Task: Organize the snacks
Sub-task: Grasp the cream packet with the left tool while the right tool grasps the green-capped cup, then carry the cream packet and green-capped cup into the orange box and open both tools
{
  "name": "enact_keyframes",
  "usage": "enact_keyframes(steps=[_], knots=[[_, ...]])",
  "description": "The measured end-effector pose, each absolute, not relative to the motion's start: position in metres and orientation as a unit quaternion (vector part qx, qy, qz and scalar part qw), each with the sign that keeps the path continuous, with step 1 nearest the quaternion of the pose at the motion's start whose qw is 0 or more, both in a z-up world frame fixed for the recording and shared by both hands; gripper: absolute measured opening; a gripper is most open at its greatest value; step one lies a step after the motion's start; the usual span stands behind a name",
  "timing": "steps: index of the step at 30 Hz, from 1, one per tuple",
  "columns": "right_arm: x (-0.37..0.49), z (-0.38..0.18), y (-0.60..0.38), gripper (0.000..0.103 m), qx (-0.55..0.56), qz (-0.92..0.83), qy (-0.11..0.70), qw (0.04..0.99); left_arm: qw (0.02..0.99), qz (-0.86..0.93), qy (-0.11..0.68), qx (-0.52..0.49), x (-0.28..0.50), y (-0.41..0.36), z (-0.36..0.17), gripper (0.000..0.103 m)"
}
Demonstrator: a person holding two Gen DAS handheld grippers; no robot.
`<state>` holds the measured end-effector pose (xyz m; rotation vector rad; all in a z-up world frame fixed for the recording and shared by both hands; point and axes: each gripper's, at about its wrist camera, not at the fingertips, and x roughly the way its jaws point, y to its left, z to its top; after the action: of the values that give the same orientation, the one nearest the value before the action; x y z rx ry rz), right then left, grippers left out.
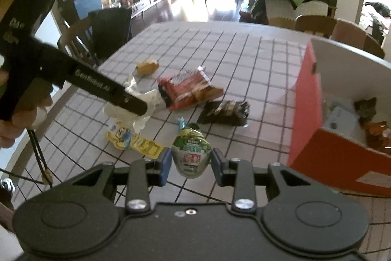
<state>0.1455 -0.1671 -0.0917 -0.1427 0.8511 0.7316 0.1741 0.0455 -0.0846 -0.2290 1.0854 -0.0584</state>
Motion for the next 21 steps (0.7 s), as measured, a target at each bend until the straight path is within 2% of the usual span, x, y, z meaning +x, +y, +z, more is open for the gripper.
enact_keyframes(steps=[13,21], knots=[[0.149,-0.035,-0.235,0.034,-0.045,0.305,0.354,0.883,0.871,-0.081,0.475,-0.096,0.169,-0.009,-0.029,0.051],[0.164,-0.024,-0.280,0.034,-0.041,0.272,0.340,0.899,0.876,-0.110,0.462,-0.082,0.187,-0.060,-0.009,0.051]])
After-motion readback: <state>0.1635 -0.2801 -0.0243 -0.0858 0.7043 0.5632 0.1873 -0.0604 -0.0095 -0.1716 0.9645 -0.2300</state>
